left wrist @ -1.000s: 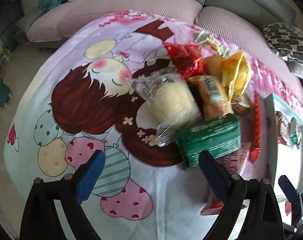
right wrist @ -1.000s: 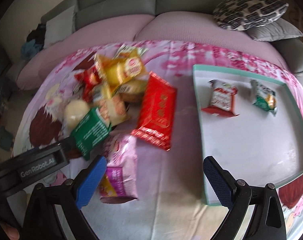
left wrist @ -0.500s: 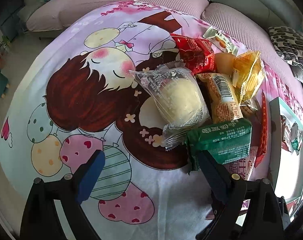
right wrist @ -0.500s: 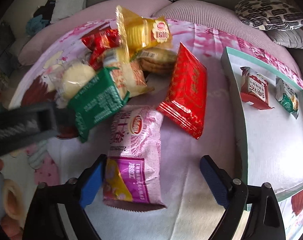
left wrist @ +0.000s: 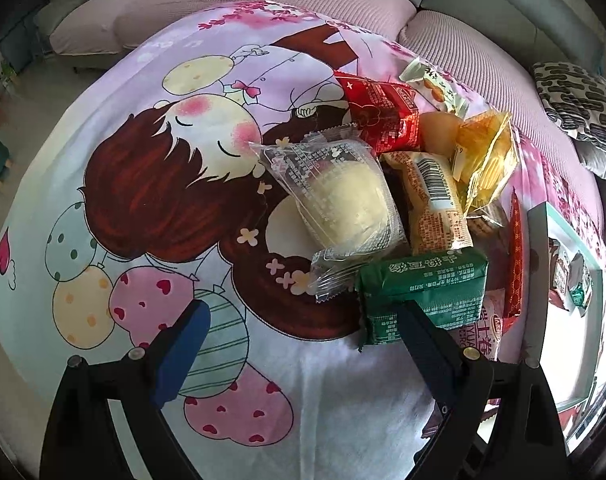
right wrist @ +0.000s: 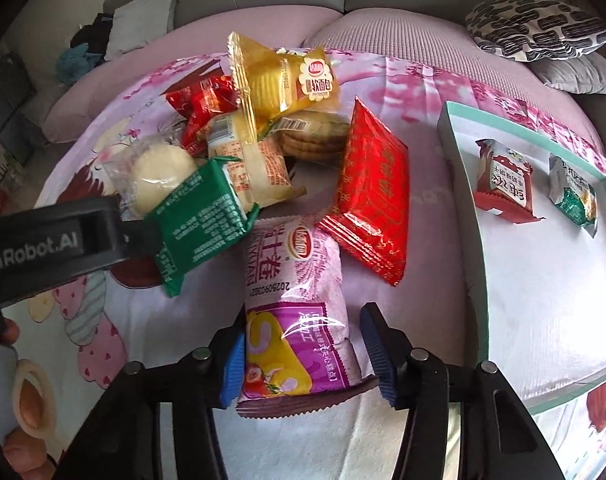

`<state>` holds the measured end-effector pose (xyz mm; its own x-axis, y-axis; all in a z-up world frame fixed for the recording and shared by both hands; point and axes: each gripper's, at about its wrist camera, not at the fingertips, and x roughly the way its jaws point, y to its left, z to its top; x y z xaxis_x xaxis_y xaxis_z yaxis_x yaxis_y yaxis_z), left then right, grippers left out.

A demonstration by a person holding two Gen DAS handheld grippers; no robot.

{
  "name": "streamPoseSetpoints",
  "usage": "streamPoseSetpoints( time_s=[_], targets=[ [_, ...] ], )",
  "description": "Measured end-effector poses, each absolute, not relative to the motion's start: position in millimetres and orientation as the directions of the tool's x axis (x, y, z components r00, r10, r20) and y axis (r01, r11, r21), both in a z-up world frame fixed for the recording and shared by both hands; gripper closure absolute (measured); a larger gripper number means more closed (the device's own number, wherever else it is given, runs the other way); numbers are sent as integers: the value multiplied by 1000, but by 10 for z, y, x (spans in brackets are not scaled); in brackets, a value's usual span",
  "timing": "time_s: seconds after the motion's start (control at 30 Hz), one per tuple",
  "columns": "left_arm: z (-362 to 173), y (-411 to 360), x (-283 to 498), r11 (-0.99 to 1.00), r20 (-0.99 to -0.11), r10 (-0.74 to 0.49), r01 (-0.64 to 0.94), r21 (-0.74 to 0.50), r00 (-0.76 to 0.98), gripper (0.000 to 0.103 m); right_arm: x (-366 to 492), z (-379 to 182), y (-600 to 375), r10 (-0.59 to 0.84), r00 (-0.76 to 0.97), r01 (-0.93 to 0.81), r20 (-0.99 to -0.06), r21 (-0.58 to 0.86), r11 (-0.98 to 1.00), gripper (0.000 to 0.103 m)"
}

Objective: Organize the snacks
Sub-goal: 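Move both tools back to the pile and reach for pink and green packs, then grasp green pack with left tool while right tool grasps pink Swiss-roll pack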

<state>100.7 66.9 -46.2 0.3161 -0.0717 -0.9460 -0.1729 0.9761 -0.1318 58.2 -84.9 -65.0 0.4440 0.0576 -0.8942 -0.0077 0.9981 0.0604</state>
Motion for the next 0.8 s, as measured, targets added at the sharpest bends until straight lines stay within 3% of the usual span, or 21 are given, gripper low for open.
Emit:
streamPoseSetpoints(
  time_s=[0.1,0.67,0.77,0.8],
  targets=[
    [-449,672,1005,975,-943,-77,-172,-138,322,8,557,-613,-838,79,452,-10,-889,84,996,57],
    [-406,701,987,967,-937,-99,-190,-170,335,8,396,-260,-998,140,534,-3,-834,164,986,62],
    [-400,715,985,965,-937,-104,-192,-176,334,8,367,-177,-1048,134,557,3,-819,164,986,74],
    [-402,713,988,965,-937,-106,-191,-177,333,8,365,-165,-1066,134,559,8,-818,166,986,75]
  ],
)
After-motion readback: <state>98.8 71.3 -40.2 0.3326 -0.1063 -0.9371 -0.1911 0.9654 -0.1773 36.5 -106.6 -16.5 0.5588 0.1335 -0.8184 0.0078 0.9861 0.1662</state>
